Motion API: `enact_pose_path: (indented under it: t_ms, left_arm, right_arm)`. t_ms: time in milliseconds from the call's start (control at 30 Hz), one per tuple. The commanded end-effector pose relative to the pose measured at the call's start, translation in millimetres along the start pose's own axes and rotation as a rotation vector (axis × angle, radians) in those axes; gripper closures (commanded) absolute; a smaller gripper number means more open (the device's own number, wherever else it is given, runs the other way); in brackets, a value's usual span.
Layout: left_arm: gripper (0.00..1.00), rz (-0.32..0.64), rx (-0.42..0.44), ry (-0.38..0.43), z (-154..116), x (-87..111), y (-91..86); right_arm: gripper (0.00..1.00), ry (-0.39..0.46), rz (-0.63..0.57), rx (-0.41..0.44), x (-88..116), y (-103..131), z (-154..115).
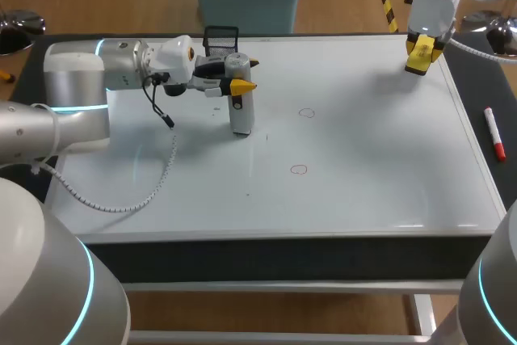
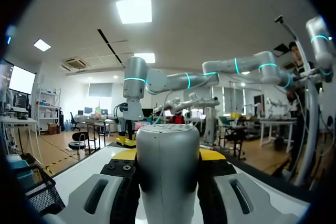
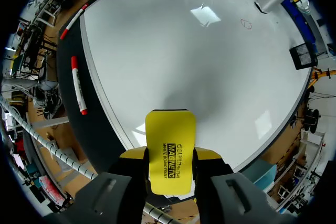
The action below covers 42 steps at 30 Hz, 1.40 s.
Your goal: Pick up the inspection probe, press it on each red-marked spot on the whiteboard one by one, put down the probe, pick up the eraser, and wipe off all the red marks.
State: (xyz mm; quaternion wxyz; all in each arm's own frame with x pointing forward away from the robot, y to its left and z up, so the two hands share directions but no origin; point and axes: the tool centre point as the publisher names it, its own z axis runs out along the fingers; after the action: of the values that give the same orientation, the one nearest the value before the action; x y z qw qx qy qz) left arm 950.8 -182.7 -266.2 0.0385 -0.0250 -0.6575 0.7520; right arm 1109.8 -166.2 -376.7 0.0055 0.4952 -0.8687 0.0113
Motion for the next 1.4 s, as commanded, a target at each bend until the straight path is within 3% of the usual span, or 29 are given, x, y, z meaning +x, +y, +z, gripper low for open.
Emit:
enact_pose_path:
  t_ms: [33,333,767,1100,1400]
  left_arm:
    - [1.0,0.006,-0.002,0.001,0.6,0.7,-7.3]
    - [1.0,0.03,-0.027,-0.033,-20.7,-6.5,-20.3]
    - [1.0,0.083,-0.015,-0.207,-98.4,-30.1,-52.2]
    - [1.0,0.064,-0.008,-0.332,-161.1,-48.3,-58.3]
    - [1.0,0.071,0.003,-0.397,-198.3,-63.9,-67.3]
  right_arm:
    - [1.0,0.005,-0.003,-0.004,0.0,-1.9,-1.5]
    - [1.0,0.005,-0.003,-0.004,0.0,-1.9,-1.5]
    - [1.0,0.005,-0.003,-0.004,0.0,-1.9,-1.5]
    - [1.0,0.005,-0.003,-0.004,0.0,-1.9,-1.5]
    - [1.0,0.005,-0.003,-0.004,0.0,-1.9,-1.5]
